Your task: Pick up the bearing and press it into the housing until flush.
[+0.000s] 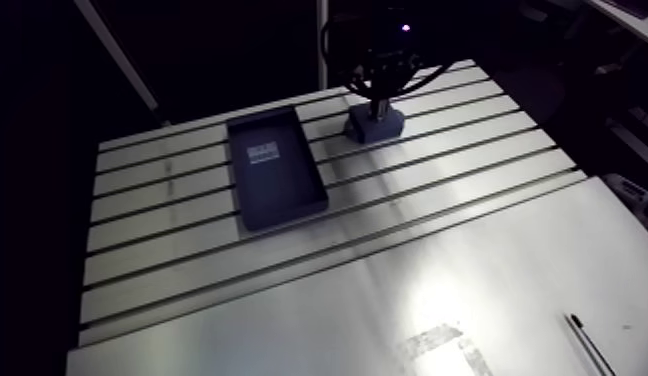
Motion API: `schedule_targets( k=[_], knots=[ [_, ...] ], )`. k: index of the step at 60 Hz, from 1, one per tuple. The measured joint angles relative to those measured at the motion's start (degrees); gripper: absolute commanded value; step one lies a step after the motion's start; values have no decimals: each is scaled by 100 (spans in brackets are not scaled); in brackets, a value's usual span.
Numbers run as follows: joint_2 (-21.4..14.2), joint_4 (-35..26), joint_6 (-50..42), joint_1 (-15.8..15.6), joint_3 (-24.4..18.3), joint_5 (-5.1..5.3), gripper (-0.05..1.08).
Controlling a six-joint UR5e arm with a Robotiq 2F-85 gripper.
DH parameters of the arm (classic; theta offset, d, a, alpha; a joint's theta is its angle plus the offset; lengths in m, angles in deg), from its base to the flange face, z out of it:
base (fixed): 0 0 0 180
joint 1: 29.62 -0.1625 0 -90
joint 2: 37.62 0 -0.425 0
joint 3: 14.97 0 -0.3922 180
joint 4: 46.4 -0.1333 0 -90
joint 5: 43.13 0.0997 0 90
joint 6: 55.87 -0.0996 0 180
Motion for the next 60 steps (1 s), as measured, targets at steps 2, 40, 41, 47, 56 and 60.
schedule_targets(
  k=[2,40,41,47,56,60],
  knots=[
    [1,1,-1,-1,3,0,107],
    [10,15,-14,-4,30,0,107],
    [11,16,-14,-4,29,0,107],
    [19,16,-13,-4,28,0,107],
    [29,18,-13,-4,29,0,107],
    [32,18,-13,-4,30,0,107]
  ],
)
